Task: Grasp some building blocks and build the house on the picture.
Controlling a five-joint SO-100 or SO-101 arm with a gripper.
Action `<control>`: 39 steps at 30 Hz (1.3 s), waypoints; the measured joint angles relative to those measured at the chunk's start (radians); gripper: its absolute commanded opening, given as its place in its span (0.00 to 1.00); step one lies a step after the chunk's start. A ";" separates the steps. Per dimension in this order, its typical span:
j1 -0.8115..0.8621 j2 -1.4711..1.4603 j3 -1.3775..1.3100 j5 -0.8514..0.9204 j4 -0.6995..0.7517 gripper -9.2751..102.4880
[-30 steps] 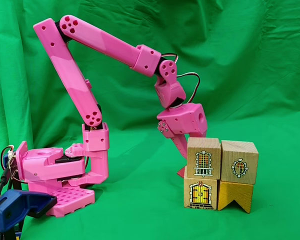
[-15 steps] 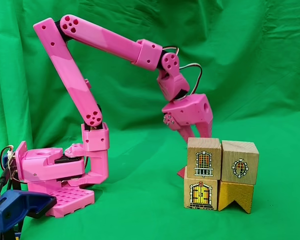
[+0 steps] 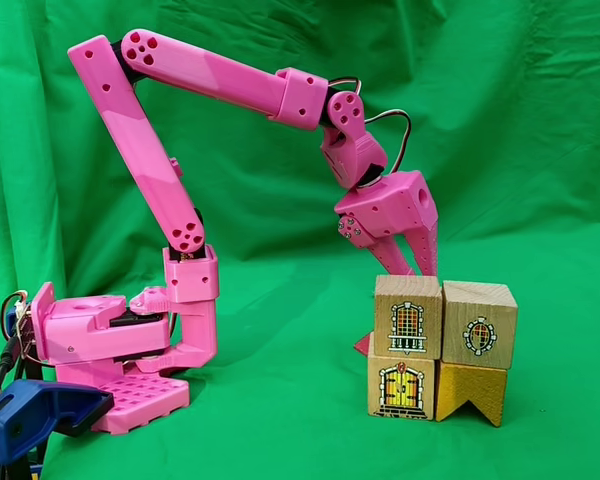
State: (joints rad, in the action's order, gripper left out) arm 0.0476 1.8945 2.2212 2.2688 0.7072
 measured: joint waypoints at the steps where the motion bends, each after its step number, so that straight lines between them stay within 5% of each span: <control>1: 0.000 0.000 0.000 0.000 0.000 0.19; 20: -0.005 -0.219 -0.121 0.000 0.000 0.40; 39: -0.011 -0.482 -0.324 0.000 0.000 0.42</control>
State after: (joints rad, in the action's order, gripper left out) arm 0.0368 1.4128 1.8975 2.2688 0.7072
